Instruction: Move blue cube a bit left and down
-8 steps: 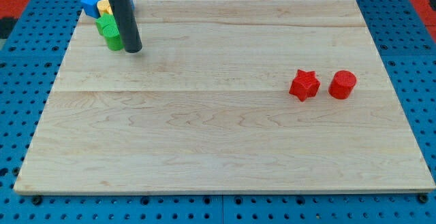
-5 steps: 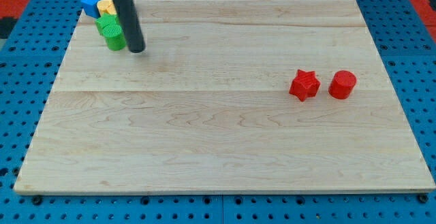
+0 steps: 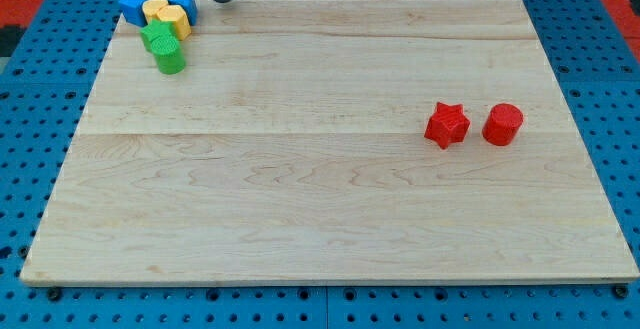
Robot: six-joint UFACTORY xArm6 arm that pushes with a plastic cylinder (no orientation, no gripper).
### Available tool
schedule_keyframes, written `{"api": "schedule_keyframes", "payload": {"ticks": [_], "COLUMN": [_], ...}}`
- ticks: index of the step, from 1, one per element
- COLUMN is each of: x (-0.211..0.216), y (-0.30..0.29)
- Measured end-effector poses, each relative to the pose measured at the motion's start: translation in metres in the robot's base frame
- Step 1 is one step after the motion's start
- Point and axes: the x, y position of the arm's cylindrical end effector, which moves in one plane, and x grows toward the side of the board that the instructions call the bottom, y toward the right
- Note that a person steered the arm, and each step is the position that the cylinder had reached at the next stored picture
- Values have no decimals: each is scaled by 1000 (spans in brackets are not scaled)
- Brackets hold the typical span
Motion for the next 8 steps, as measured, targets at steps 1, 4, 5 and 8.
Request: {"api": "schedule_keyframes", "payload": {"ticks": [1, 4, 5, 8], "x": [-1, -1, -1, 0], "y": [-83, -104, -104, -127]}}
